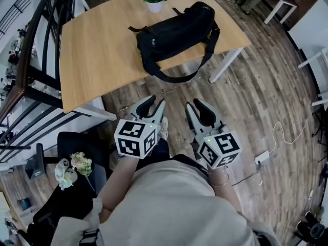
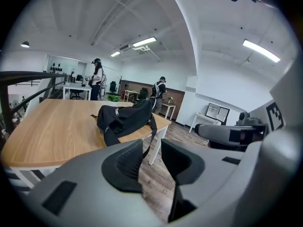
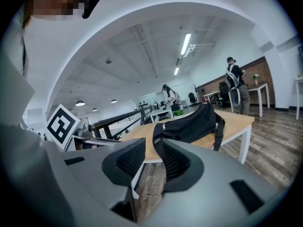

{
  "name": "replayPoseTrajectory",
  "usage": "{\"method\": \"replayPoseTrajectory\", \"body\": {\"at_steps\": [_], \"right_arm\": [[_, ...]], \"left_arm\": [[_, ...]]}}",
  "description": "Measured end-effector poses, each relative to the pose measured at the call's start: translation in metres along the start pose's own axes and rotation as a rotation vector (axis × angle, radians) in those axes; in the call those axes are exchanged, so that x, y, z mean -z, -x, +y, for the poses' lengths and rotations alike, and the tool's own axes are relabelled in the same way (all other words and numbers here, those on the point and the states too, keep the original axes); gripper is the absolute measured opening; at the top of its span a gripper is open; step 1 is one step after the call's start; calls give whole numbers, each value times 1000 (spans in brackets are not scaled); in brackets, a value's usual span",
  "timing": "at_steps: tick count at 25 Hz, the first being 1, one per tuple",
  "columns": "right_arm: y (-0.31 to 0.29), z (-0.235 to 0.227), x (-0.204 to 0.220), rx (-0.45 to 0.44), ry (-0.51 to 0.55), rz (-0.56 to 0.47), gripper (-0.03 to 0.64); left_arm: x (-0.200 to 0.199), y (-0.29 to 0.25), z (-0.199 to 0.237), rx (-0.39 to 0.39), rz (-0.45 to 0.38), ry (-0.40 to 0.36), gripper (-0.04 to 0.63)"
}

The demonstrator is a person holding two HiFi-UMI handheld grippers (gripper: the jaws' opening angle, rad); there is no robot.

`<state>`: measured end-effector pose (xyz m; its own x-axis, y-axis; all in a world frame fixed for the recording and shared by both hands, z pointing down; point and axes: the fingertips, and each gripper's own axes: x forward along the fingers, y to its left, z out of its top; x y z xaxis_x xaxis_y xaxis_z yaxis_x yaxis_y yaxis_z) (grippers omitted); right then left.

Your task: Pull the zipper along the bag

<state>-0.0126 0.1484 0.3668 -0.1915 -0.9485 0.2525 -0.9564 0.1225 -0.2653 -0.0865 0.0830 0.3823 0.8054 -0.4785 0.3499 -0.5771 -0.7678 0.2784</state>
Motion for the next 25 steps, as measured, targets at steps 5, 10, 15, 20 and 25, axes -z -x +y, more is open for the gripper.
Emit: {"method": "replayPoseTrajectory", "body": {"at_steps": [5, 10, 15, 20, 25], "right_arm": [[-53, -8, -17, -14, 11, 16, 97], [-105, -23, -47, -5, 38, 9, 87], [-147, -40, -64, 13, 44, 4, 86], [-172, -52, -71, 17, 34, -9, 86], [-190, -55, -68, 3, 26, 29, 86]], "left_arm": [[-23, -32, 37, 17, 10, 17, 118], [-61, -68, 73, 38, -21, 25, 118], [-88, -101, 108, 37, -38, 20, 118], [-100, -120, 124, 47, -33, 12, 118], [-98, -126, 138, 25, -19, 30, 118]]}}
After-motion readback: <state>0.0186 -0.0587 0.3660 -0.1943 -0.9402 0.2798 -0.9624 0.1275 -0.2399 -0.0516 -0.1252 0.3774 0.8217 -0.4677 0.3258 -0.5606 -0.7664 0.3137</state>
